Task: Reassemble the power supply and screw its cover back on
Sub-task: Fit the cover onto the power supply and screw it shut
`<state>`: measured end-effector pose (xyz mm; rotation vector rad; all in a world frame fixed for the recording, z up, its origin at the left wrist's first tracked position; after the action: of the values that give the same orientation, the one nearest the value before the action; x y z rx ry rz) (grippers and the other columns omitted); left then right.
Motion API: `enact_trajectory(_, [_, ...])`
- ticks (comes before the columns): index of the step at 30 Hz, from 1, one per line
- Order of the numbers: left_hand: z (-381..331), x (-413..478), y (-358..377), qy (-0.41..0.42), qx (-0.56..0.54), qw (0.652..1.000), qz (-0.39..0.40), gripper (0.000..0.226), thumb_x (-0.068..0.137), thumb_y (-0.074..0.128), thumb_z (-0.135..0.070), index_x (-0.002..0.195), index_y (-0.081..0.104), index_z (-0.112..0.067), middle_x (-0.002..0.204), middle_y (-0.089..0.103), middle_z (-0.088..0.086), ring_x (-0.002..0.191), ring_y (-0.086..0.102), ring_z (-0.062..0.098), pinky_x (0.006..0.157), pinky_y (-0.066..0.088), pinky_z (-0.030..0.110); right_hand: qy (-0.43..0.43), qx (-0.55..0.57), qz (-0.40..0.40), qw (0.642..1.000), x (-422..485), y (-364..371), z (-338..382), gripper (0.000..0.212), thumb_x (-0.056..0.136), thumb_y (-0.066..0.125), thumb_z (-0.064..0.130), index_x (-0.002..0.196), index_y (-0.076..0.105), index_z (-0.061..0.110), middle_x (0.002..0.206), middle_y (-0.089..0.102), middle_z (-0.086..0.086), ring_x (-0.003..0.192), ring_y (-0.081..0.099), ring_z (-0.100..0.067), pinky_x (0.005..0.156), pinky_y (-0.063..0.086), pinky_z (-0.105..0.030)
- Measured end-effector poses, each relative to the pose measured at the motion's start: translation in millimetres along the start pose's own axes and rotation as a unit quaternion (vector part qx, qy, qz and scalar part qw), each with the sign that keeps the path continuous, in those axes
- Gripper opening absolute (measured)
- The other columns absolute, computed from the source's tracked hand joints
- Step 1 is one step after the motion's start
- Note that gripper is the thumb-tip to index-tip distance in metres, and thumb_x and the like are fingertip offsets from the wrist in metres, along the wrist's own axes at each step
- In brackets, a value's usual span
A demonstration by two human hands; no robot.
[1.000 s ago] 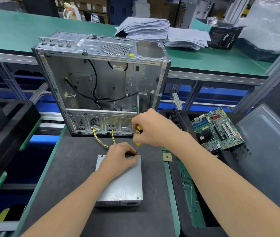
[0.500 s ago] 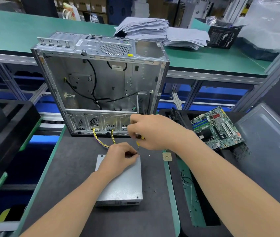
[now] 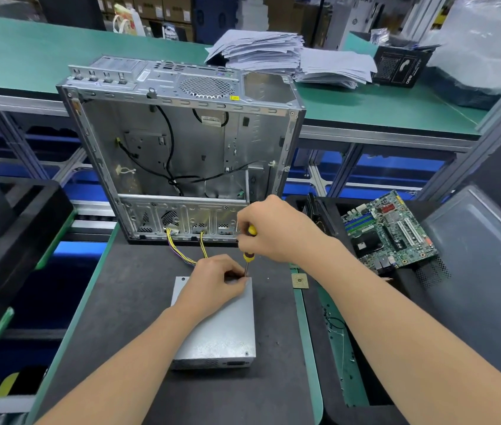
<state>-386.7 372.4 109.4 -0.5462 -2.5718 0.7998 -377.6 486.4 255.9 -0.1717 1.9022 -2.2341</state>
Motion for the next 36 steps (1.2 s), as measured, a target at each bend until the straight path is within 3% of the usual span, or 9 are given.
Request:
enact_trajectory(4, [0, 0, 1, 0.002, -0.001, 1.0, -0.002, 0.01, 0.077, 0.086, -0.013, 0.085, 0.081, -0.018, 0.083, 0.071, -0.015, 0.084, 0.067, -0.001, 0.077, 0.048, 0.007, 0.124, 0.019, -0.052, 0.991, -2, 8, -17, 0.035, 0.096, 0.061, 0.035, 0.07, 0.049, 0.014, 0.073, 0.045, -0.004, 0.063, 0.048, -0.026, 0.049, 0.03, -0.029])
enact_trajectory(7, [1, 0, 1, 0.001, 0.0, 1.0, -0.001, 0.01, 0.078, 0.087, -0.014, 0.085, 0.081, -0.018, 0.083, 0.071, -0.015, 0.083, 0.067, -0.001, 0.076, 0.047, 0.007, 0.139, -0.02, -0.063, 0.988, -3, 7, -16, 0.053, 0.103, 0.055, 0.046, 0.064, 0.033, 0.018, 0.068, 0.039, -0.003, 0.056, 0.039, -0.022, 0.049, 0.023, -0.03])
enact_trajectory(10, [2, 1, 2, -0.004, -0.004, 1.0, 0.0, 0.009, 0.078, 0.087, -0.015, 0.084, 0.081, -0.018, 0.082, 0.071, -0.016, 0.081, 0.067, -0.002, 0.074, 0.044, 0.004, 0.044, -0.088, -0.043, 0.994, -3, 2, -4, 0.048, 0.104, 0.051, 0.049, 0.069, 0.045, 0.017, 0.074, 0.047, -0.003, 0.066, 0.053, -0.027, 0.054, 0.031, -0.031])
enact_trajectory(12, [1, 0, 1, -0.005, -0.006, 1.0, 0.001, 0.008, 0.079, 0.086, -0.015, 0.084, 0.081, -0.018, 0.082, 0.071, -0.016, 0.081, 0.066, -0.003, 0.074, 0.044, 0.004, -0.067, -0.111, 0.011, 0.992, -7, 1, 7, 0.024, 0.102, 0.055, 0.041, 0.092, 0.062, 0.02, 0.098, 0.056, 0.0, 0.086, 0.06, -0.025, 0.062, 0.041, -0.033])
enact_trajectory(14, [1, 0, 0, -0.005, -0.006, 1.0, 0.002, 0.007, 0.079, 0.086, -0.016, 0.083, 0.081, -0.019, 0.082, 0.07, -0.017, 0.08, 0.066, -0.003, 0.073, 0.044, 0.005, -0.152, -0.126, 0.064, 0.978, -14, -1, 13, 0.01, 0.096, 0.06, 0.027, 0.106, 0.064, 0.026, 0.112, 0.052, 0.005, 0.09, 0.056, -0.019, 0.063, 0.041, -0.032])
enact_trajectory(19, [0, 0, 0, -0.007, -0.002, 1.0, 0.003, 0.006, 0.08, 0.086, -0.018, 0.081, 0.08, -0.02, 0.081, 0.07, -0.016, 0.081, 0.066, 0.0, 0.072, 0.045, 0.006, -0.186, -0.106, 0.084, 0.973, -13, -4, 17, 0.018, 0.091, 0.06, 0.01, 0.1, 0.065, 0.024, 0.103, 0.049, 0.008, 0.093, 0.055, -0.018, 0.072, 0.053, -0.041])
enact_trajectory(27, [1, 1, 0, -0.013, 0.0, 1.0, 0.006, 0.007, 0.08, 0.084, -0.014, 0.084, 0.081, -0.018, 0.084, 0.072, -0.014, 0.082, 0.067, 0.001, 0.076, 0.046, 0.007, -0.096, -0.051, 0.036, 0.993, -6, 0, 7, 0.011, 0.087, 0.063, 0.024, 0.097, 0.065, 0.019, 0.078, 0.053, 0.005, 0.085, 0.061, -0.028, 0.064, 0.056, -0.039])
enact_trajectory(32, [0, 1, 1, -0.01, 0.009, 1.0, 0.005, 0.008, 0.078, 0.083, -0.014, 0.083, 0.08, -0.019, 0.083, 0.071, -0.014, 0.082, 0.066, 0.001, 0.076, 0.045, 0.007, 0.02, -0.012, -0.032, 0.999, -1, 7, -7, 0.03, 0.093, 0.064, 0.037, 0.08, 0.057, 0.011, 0.071, 0.047, -0.003, 0.074, 0.058, -0.032, 0.049, 0.032, -0.029])
enact_trajectory(36, [1, 1, 2, -0.009, 0.013, 1.0, 0.005, 0.009, 0.077, 0.084, -0.014, 0.084, 0.08, -0.019, 0.083, 0.071, -0.015, 0.082, 0.067, 0.001, 0.077, 0.046, 0.007, 0.116, 0.023, -0.073, 0.99, -2, 12, -16, 0.048, 0.096, 0.064, 0.04, 0.065, 0.036, 0.016, 0.068, 0.04, -0.003, 0.062, 0.045, -0.026, 0.048, 0.026, -0.028])
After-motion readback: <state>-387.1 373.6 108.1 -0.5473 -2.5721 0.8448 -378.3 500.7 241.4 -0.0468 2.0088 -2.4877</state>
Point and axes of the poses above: each hand's wrist, its own x-axis towards the middle knuckle, its own y-axis out of the palm, z = x × y, the point moved 6 cm from there along x, towards the middle knuckle
